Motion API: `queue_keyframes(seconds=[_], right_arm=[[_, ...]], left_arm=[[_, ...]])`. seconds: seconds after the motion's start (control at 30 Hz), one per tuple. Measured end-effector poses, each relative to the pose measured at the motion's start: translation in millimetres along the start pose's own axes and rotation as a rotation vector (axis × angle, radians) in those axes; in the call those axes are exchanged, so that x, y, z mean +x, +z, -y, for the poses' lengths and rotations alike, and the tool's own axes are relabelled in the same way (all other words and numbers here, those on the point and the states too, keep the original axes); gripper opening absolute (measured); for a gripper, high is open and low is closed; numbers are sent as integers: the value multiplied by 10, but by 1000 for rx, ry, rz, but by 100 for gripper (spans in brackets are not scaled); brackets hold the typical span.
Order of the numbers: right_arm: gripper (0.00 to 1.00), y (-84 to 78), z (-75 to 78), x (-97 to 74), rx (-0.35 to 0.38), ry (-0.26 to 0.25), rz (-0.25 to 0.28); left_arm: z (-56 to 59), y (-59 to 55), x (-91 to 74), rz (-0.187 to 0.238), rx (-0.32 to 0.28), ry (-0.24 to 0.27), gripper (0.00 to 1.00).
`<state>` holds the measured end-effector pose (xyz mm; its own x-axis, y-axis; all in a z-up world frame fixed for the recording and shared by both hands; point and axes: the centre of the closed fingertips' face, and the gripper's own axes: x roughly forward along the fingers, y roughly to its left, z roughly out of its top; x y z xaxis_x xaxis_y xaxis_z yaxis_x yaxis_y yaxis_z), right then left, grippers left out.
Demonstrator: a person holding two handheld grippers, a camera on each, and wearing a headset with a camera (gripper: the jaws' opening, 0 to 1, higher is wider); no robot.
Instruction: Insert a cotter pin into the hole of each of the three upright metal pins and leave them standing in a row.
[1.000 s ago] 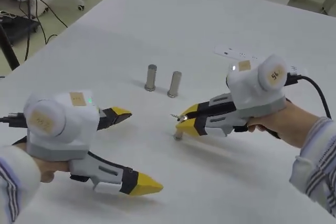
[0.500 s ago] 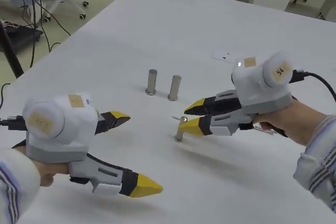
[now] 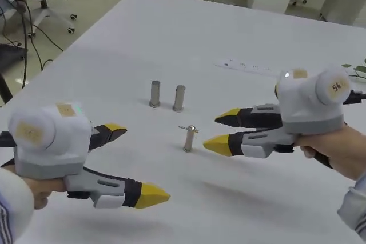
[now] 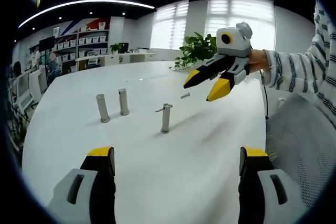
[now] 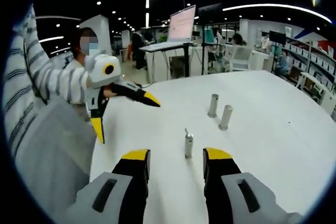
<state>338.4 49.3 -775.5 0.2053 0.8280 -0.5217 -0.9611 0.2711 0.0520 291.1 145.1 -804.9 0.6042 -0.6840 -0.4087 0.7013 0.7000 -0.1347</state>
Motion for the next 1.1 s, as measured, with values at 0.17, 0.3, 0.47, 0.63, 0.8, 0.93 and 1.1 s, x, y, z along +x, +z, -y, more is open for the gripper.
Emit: queue_keyframes(seconds=[0.17, 0.3, 0.47, 0.63, 0.8, 0.93, 1.1], right_arm=[[50, -111, 30, -175, 68, -79, 27], [53, -272, 43, -341, 103, -139, 9], [62, -400, 15, -539, 160, -188, 23], [65, -465, -8, -713, 205, -226, 51], [68, -528, -48, -833, 226, -247, 60], [74, -599, -68, -887, 276, -262, 75], [85, -644, -134, -910, 316, -266, 90]], left_arm=[[25, 20, -83, 3, -11, 0, 99], [44, 10, -126, 0, -20, -8, 99], [42, 31, -161, -1, -35, -16, 99], [33, 66, -160, -1, -43, -18, 99], [64, 76, -152, -3, -60, -24, 99], [83, 52, -146, -20, -65, -27, 99], [71, 76, -157, -24, -72, -18, 99]])
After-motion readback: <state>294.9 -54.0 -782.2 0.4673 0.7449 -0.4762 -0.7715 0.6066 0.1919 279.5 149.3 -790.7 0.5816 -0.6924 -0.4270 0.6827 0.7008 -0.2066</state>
